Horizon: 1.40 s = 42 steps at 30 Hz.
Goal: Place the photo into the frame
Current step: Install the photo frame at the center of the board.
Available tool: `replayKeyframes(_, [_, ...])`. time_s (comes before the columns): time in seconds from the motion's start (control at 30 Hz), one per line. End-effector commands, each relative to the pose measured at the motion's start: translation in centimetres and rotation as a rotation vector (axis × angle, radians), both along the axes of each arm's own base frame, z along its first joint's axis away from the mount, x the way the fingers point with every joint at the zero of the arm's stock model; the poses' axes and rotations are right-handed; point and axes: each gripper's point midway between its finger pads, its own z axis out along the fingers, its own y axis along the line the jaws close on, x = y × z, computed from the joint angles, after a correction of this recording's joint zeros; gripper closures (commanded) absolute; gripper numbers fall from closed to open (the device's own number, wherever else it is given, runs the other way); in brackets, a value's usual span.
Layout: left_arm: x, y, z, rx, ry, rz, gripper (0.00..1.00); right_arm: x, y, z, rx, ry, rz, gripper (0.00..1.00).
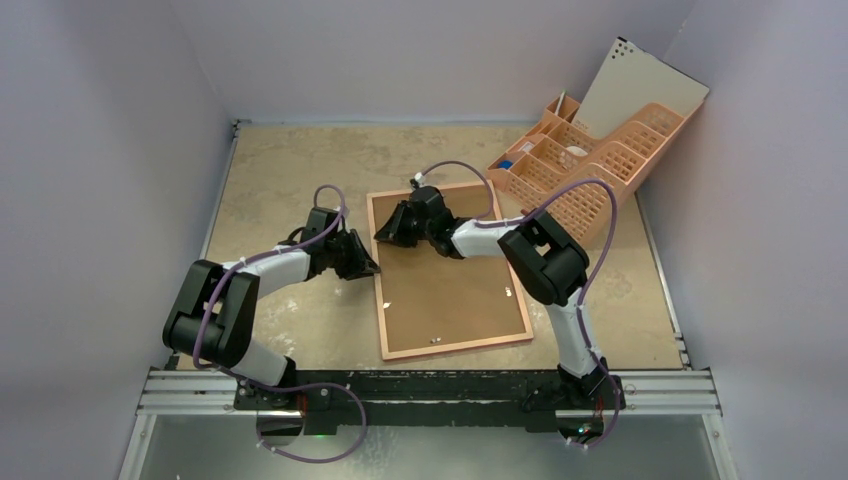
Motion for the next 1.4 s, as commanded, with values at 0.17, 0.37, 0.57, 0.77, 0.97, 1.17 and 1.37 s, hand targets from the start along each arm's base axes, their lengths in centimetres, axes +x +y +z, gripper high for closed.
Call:
replayKeyframes(0.17, [-1.3, 1.4, -2.7, 0.089, 0.053, 0.0, 0.82, 0.7, 0.3, -0.6, -0.021, 0.008, -0.025, 0.76])
replayKeyframes(0.37, [-1.3, 1.5, -2.7, 0.089, 0.056, 0.001, 0.82, 0.6, 0.3, -1.9, -0.043, 0.038, -0.021, 0.75])
replayKeyframes(0.57, [-1.3, 1.5, -2.8, 0.09, 0.056, 0.002, 0.82, 0.5, -0.2, -3.2, -0.082, 0.075, -0.044, 0.75])
replayKeyframes(0.77, [-1.5, 1.5, -2.8, 0.089, 0.059, -0.001, 0.82, 1.1, 0.7, -1.1, 0.022, 0.014, -0.047, 0.72])
replayKeyframes(0.97, [-1.2, 1.5, -2.5, 0.082, 0.05, 0.012, 0.81, 3.1, 1.9, 5.7, 0.26, -0.182, -0.009, 0.72])
replayKeyframes(1.17, [-1.0, 1.6, -1.7, 0.075, 0.027, 0.018, 0.74, 3.3, 1.5, 11.2, 0.368, -0.293, -0.006, 0.69])
replayKeyframes(1.37, [-1.3, 1.6, -1.7, 0.067, 0.019, 0.014, 0.69, 2.8, -0.7, 7.6, 0.226, -0.145, -0.106, 0.57])
